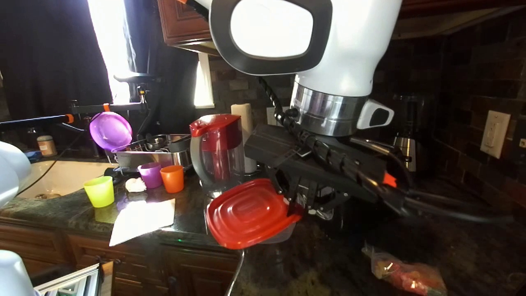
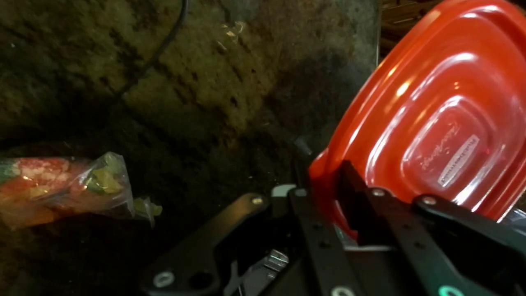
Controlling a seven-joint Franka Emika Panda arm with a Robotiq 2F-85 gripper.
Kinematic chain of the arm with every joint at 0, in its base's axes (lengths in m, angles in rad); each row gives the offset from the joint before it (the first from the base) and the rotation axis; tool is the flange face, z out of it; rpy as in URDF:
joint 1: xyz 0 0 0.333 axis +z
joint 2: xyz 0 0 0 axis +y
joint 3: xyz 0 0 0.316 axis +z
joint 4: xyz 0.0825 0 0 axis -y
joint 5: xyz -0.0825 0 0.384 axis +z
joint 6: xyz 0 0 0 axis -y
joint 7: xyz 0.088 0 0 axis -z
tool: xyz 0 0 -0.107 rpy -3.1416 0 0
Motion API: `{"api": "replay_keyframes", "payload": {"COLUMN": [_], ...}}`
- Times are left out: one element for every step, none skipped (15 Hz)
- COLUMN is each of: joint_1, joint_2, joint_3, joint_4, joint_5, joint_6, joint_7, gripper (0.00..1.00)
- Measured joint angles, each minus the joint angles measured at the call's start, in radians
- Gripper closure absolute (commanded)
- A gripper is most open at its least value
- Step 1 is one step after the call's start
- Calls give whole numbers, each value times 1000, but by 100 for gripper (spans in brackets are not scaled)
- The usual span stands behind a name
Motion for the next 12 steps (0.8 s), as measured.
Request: {"api": "replay_keyframes", "payload": {"joint_1": [12, 24, 35, 46, 55, 65, 72, 79, 84, 90, 93, 96], "joint_2": [-2, -2, -2, -2, -2, -1, -1, 0, 0, 1, 2, 2], "joint_3": [5, 11, 17, 24, 30, 36, 41, 46, 50, 54, 58, 60], "joint_4": [0, -1, -1, -3, -4, -5, -6, -7, -8, -10, -13, -18], "joint_5": [0, 1, 1, 1, 1, 1, 1, 1, 1, 1, 1, 1], "joint_6": [0, 0, 0, 0, 1, 2, 3, 6, 11, 20, 30, 43], "joint_7": [21, 46, 71, 98, 126, 154, 182, 210, 235, 262, 287, 309], "gripper": [94, 94, 94, 94, 94, 94, 94, 94, 94, 94, 94, 94]}}
